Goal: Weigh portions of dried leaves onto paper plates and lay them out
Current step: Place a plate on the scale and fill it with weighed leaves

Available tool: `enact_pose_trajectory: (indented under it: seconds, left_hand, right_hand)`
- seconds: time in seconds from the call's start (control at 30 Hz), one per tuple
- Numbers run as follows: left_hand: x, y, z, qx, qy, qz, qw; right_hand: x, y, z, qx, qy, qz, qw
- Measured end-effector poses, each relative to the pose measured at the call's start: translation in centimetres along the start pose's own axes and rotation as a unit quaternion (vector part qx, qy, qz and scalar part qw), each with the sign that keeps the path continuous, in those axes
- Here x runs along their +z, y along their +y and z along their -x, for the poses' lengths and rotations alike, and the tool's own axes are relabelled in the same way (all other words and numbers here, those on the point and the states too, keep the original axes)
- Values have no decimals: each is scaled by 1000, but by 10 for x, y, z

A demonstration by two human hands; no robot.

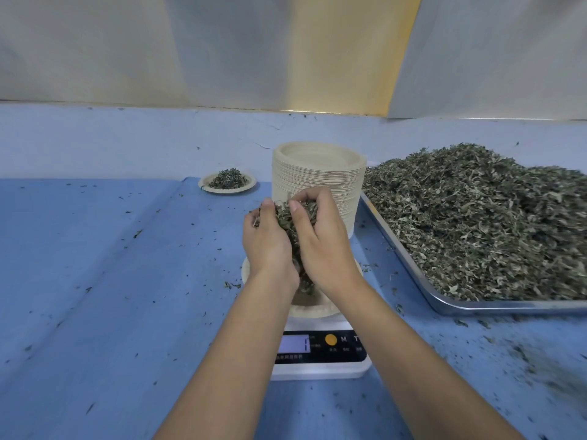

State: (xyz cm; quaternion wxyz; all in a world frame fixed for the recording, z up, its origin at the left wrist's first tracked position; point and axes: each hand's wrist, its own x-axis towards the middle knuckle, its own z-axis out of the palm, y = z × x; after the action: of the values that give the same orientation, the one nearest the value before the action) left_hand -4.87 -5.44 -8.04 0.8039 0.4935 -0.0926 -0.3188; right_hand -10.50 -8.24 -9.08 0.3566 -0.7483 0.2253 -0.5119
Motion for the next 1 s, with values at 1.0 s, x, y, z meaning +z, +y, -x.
enact_pose_trajectory:
  seconds: [1.0]
  left_hand:
    - [-19, 36, -21, -43, 27, 94, 994]
  right_hand:
    - [-22, 16, -7, 86, -174, 123, 973]
